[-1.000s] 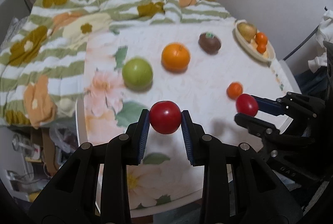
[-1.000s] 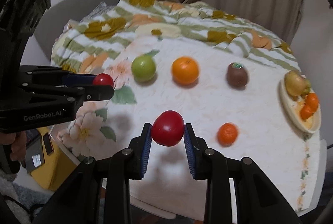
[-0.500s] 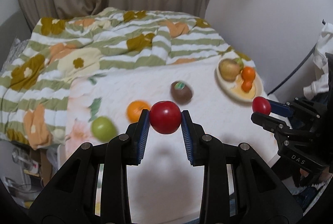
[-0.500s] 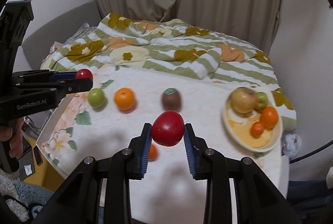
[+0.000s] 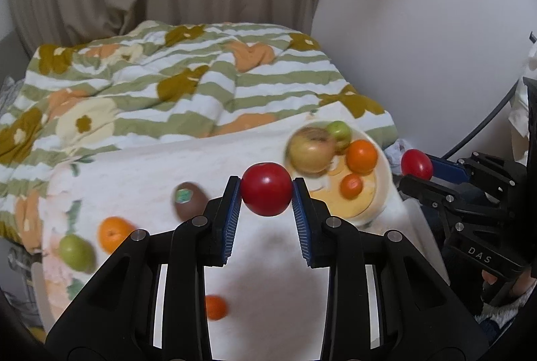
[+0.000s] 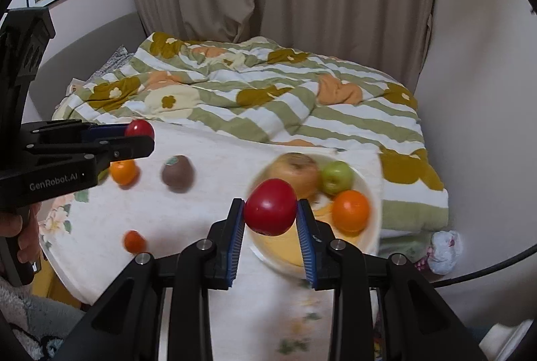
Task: Organize fruits
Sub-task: 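Carry both red tomatoes over the cream plate with both tools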
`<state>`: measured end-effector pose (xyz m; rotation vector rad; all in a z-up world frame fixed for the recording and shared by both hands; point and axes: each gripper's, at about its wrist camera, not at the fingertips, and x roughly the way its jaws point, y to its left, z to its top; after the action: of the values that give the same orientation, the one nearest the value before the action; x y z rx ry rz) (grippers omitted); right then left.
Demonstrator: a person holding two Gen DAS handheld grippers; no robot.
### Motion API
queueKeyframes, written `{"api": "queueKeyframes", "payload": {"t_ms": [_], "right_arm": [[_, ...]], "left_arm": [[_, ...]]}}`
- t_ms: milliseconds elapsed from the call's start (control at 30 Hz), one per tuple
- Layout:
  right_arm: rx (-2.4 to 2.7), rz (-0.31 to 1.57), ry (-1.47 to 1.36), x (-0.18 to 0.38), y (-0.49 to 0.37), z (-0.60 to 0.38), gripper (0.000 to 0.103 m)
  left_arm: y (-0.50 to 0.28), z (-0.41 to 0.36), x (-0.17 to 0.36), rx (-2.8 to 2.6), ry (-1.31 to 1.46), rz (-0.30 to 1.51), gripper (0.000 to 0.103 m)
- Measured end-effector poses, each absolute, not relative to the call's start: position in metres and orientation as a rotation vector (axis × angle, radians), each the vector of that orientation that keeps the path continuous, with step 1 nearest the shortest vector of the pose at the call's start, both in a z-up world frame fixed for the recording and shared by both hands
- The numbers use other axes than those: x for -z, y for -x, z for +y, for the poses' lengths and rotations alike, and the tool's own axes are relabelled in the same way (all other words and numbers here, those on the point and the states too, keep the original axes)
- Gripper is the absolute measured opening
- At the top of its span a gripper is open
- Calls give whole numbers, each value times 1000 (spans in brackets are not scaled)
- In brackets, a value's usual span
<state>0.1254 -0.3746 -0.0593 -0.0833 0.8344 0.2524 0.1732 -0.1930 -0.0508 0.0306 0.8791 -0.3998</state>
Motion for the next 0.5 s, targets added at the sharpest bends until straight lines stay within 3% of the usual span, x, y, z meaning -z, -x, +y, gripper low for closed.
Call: {"api": "queueKeyframes", "payload": {"t_ms": [500], "right_arm": [[-221, 936, 12, 97, -153, -459, 29]], "left_arm": [[-211, -295, 105, 469, -71, 1033, 38]]}}
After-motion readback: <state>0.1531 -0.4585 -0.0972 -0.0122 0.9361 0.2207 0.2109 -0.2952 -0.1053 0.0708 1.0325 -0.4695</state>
